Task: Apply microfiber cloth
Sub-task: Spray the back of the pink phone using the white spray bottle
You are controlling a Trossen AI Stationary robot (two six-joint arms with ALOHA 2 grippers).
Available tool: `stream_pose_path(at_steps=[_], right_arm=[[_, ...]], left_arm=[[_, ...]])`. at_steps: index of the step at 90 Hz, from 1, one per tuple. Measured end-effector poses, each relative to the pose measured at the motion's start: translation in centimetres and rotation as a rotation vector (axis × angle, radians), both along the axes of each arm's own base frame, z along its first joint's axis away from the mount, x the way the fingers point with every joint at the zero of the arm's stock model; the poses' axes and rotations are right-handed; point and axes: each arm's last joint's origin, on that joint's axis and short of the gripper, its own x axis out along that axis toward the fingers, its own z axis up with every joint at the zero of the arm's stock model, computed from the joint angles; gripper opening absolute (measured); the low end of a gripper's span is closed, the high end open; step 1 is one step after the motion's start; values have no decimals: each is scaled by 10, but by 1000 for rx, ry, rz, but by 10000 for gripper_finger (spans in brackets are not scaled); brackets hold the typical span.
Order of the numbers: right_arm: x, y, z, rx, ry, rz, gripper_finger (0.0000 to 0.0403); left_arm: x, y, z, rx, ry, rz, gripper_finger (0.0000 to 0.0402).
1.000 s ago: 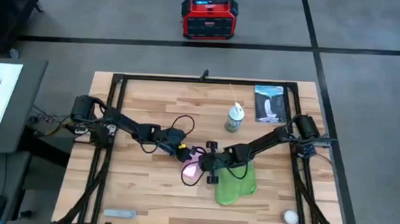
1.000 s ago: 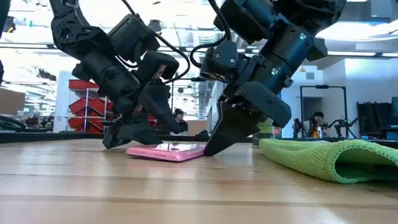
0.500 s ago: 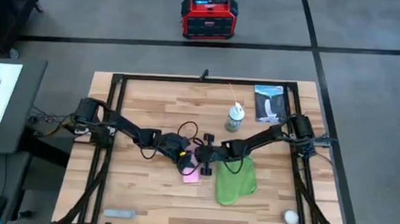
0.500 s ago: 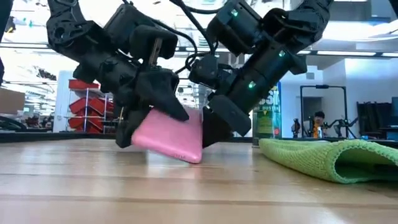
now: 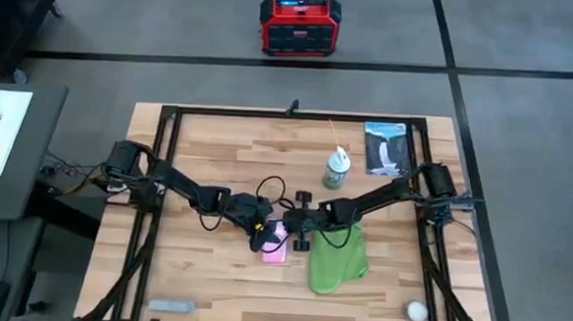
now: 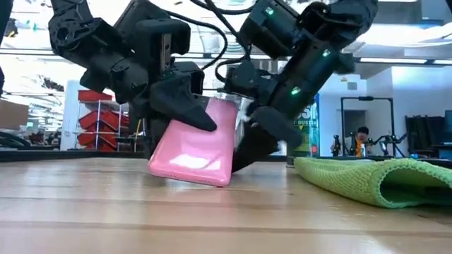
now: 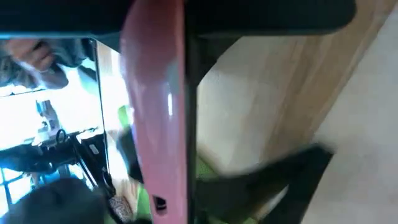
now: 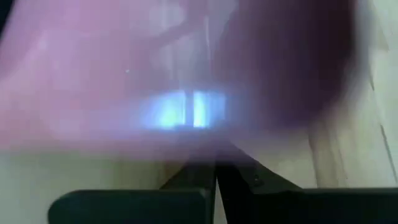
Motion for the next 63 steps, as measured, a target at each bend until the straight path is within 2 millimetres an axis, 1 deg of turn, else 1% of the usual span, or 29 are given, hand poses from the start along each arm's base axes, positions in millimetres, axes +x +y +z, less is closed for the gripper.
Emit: stream_pose_path(at_steps=[18,28,34,46,55,63], right_arm=[[-22,-4,44,-79,31,-45,0],[-33,-1,63,-45,1,-56,0],[-36,5,72,13,-54,-31,0],[-33,17,76,141,-109,64,6],[-32,26,77,166,-134,100,23],[-31,31,71,173,-116,102,46]], left_arm=[[1,1,1,102,-49,-8,4],[2,3,3,191,-91,-6,4],[3,4,4,237,-125,-1,4],[5,4,8,321,-189,-3,3],[5,5,9,363,-206,-6,3],[5,4,10,390,-226,-15,3]])
